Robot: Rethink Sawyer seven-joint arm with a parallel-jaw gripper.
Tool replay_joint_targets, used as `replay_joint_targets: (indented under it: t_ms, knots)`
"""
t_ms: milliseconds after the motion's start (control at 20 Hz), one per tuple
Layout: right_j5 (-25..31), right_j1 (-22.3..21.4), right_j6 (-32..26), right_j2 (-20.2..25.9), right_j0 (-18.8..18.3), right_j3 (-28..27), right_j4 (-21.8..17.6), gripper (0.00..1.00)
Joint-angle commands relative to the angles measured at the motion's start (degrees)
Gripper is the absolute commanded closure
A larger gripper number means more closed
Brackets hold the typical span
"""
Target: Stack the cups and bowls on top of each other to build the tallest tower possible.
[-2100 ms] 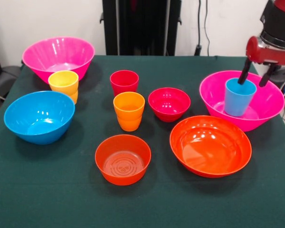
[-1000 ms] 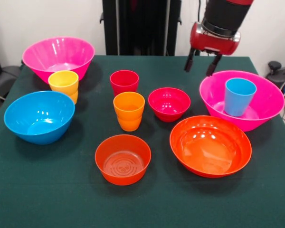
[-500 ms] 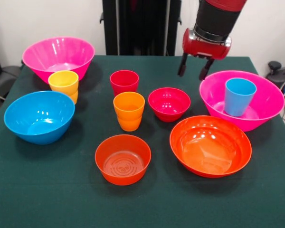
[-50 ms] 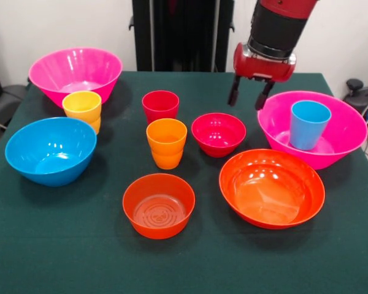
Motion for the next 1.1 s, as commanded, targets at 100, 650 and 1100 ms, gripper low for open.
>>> replay_joint_targets:
  t_ms: [100,650,1100]
  knots:
    - [-4.56,5.6,-1.95,7.97,-3.19,0.21,-5.62,0.0]
    - [-6.53,8.8,-1.43,9.05,-5.26,-2.42,-8.85,0.0]
    - [-0.16,7.26,-5.87,12.55,-8.49,-5.74,-10.53,0.0]
